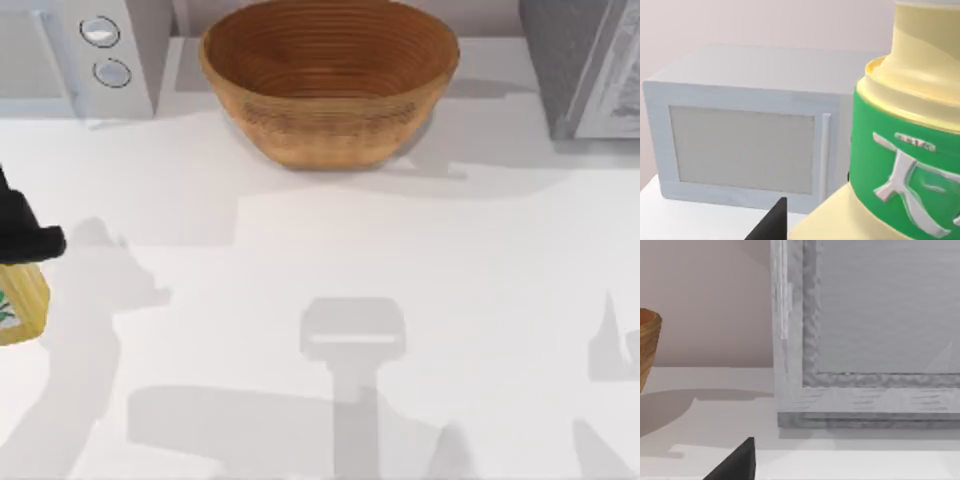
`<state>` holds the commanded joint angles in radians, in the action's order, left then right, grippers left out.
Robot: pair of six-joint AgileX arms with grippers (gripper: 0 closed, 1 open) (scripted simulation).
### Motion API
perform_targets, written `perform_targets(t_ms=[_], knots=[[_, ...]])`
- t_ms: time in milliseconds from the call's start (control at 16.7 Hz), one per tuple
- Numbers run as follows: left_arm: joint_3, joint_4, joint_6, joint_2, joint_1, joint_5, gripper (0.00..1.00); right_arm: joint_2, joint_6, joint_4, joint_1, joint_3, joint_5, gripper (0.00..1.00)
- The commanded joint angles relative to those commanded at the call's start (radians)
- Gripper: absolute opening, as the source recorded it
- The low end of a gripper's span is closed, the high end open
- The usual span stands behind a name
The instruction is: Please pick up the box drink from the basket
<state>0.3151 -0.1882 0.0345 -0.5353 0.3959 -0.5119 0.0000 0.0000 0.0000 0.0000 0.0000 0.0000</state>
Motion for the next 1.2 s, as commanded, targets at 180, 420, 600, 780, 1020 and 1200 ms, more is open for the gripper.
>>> perform_targets(t_ms=[180,420,600,780,1020,1200], knots=[[0.175,-0.11,0.023,-0.288,0.196,-0.272,0.0,0.0,0.0,0.0,0.0,0.0,0.0,1.0],[0.412,-0.258,0.055,-0.693,0.463,-0.65,0.0,0.0,0.0,0.0,0.0,0.0,0.0,1.0],[0.571,-0.357,0.077,-0.975,0.646,-0.913,0.0,0.0,0.0,0.0,0.0,0.0,0.0,1.0],[0.699,-0.436,0.092,-1.21,0.796,-1.129,0.0,0.0,0.0,0.0,0.0,0.0,0.0,1.0],[0.804,-0.499,0.102,-1.406,0.925,-1.303,0.0,0.0,0.0,0.0,0.0,0.0,0.0,1.0],[0.825,-0.511,0.103,-1.444,0.953,-1.338,0.0,0.0,0.0,0.0,0.0,0.0,0.0,1.0]])
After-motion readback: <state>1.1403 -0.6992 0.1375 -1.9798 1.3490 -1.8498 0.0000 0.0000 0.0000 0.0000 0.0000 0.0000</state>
